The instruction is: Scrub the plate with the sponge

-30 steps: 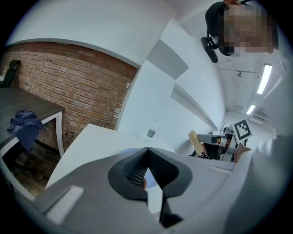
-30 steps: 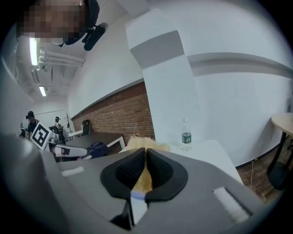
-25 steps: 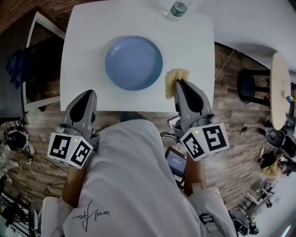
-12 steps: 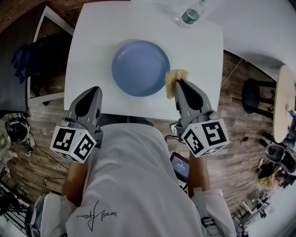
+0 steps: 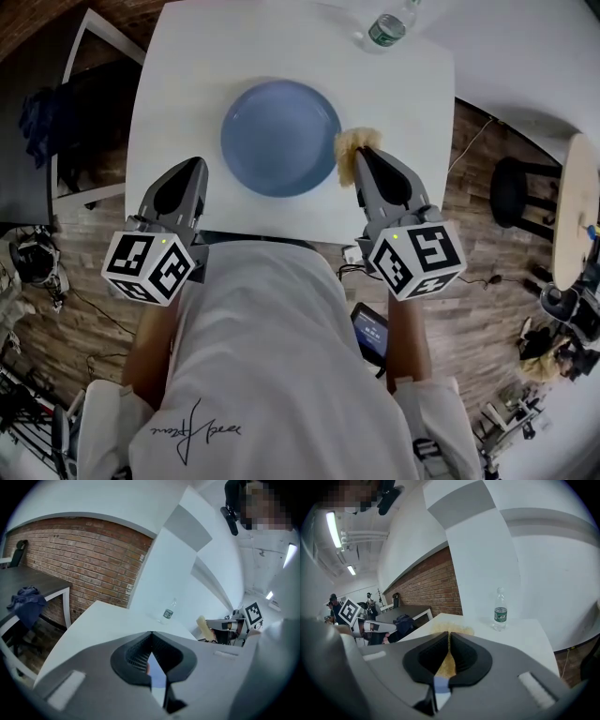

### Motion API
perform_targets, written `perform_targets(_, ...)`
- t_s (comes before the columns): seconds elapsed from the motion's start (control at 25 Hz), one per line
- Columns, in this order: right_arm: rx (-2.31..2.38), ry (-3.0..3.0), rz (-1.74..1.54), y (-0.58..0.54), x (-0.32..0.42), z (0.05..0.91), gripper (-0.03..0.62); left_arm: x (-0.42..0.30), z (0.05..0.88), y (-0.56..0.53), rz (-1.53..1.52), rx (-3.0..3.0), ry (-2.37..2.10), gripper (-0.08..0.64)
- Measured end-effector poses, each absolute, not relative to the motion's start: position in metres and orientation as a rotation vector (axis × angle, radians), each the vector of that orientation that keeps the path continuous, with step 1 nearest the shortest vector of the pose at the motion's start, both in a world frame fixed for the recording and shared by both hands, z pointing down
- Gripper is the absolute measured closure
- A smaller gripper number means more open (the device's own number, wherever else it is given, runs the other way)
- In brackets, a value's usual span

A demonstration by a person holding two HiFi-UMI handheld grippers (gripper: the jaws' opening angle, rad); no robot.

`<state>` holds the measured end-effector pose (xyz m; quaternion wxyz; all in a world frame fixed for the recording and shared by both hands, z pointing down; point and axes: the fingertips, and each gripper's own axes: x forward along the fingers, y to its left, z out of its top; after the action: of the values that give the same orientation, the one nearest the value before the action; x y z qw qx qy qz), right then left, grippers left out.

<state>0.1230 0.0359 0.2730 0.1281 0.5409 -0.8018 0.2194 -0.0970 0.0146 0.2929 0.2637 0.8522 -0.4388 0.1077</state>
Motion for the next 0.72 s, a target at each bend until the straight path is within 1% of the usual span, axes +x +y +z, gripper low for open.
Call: perform_targets(0.72, 1.480, -2.276, 0.747, -0.015, 0.130, 0.306, 0.572, -0.086, 0.337, -0.026, 0.398, 2.204, -1.156, 0.545)
